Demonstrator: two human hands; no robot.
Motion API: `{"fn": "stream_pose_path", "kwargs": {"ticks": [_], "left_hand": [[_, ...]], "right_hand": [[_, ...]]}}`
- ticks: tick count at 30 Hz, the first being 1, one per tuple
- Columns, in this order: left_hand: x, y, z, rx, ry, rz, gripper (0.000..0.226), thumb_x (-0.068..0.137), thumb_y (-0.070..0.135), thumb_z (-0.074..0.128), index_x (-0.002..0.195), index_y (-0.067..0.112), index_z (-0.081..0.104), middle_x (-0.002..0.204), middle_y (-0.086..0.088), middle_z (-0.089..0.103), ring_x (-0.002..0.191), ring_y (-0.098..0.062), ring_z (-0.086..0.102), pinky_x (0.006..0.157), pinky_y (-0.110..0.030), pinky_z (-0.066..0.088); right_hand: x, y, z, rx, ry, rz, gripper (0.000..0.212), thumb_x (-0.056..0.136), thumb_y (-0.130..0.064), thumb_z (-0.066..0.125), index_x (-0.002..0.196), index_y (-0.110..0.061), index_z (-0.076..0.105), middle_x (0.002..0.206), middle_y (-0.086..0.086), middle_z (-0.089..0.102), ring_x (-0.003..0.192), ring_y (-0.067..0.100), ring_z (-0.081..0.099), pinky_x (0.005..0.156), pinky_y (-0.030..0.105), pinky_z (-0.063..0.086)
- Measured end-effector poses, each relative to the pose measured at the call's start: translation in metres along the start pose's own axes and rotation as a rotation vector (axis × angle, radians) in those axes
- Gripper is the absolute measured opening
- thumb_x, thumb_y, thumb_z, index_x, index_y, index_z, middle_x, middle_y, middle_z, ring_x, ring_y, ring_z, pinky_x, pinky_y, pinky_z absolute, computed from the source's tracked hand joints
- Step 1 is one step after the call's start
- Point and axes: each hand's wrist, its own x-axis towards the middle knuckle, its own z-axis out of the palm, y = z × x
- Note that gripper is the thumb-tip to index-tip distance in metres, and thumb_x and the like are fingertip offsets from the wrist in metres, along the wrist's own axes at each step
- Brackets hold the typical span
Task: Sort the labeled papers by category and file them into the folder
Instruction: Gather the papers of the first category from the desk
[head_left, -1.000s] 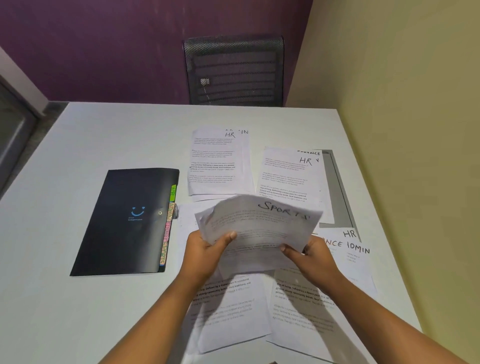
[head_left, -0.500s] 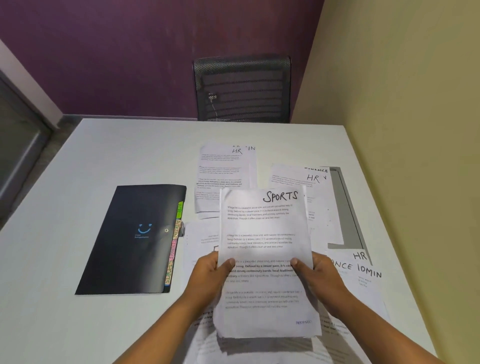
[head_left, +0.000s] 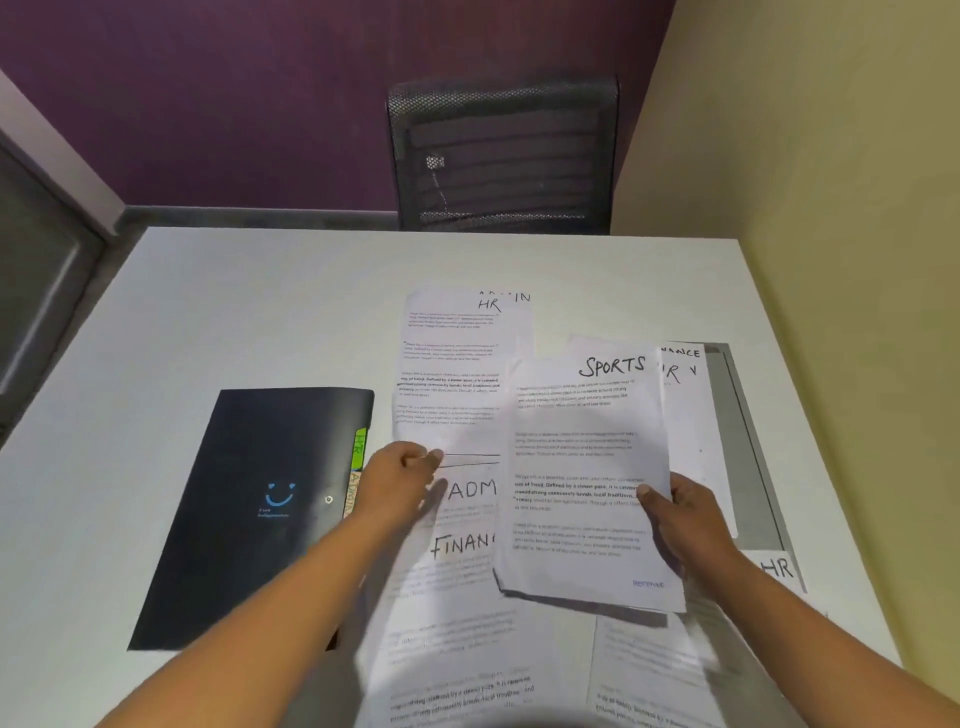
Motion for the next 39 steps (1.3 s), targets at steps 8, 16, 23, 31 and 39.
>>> {"fn": "stream_pose_path", "kwargs": {"ticks": [8,16,23,31,39], "left_hand": [[0.099,0.035,-0.008,0.606,0.312,0.143,0.049,0.089,0.04,0.067,0.124,0.007,0.057,0.113,-0.008,0.065,0.103,-0.028,0.064,0.078,-0.032,0.046],[0.133,0.048,0.023,0.823,0.351,-0.056,0.082,0.074,0.052,0.079,0.131,0.006,0.042,0.135,-0.017,0.038,0.127,-0.037,0.043,0.096,-0.05,0.047],[0.145,0.05,0.03,0.672,0.311,-0.082,0.087,0.048,0.029,0.095,0.118,0.007,0.048,0.118,-0.011,0.058,0.107,-0.033,0.062,0.084,-0.04,0.057],[0.147,0.054,0.027,0.186,0.15,-0.062,0.014,0.081,0.003,0.068,0.068,0.008,0.064,0.055,-0.008,0.057,0.044,-0.018,0.051,0.045,-0.022,0.044],[0.133,0.064,0.022,0.21,0.192,0.025,0.049,0.069,-0.019,0.072,0.103,0.014,0.06,0.089,-0.004,0.067,0.072,-0.023,0.065,0.065,-0.032,0.06]], "right_hand": [[0.065,0.009,-0.005,0.002,0.082,0.132,0.011,0.095,-0.013,0.064,0.099,-0.005,0.071,0.071,-0.002,0.076,0.063,0.015,0.072,0.065,0.032,0.06],[0.071,0.022,-0.005,-0.07,0.099,0.075,0.017,0.095,-0.017,0.066,0.11,-0.013,0.071,0.101,0.002,0.076,0.089,0.023,0.072,0.084,0.035,0.056],[0.069,0.021,-0.005,-0.142,0.099,0.043,0.015,0.097,-0.022,0.063,0.11,-0.017,0.069,0.101,-0.004,0.073,0.088,0.012,0.07,0.076,0.027,0.053],[0.07,0.023,-0.005,-0.148,0.109,0.046,0.015,0.096,-0.024,0.064,0.109,-0.019,0.068,0.1,-0.005,0.073,0.09,0.016,0.07,0.085,0.033,0.056],[0.071,0.026,-0.005,-0.167,0.11,0.025,0.018,0.095,-0.027,0.065,0.111,-0.018,0.068,0.1,-0.005,0.072,0.093,0.018,0.07,0.089,0.036,0.055]]}}
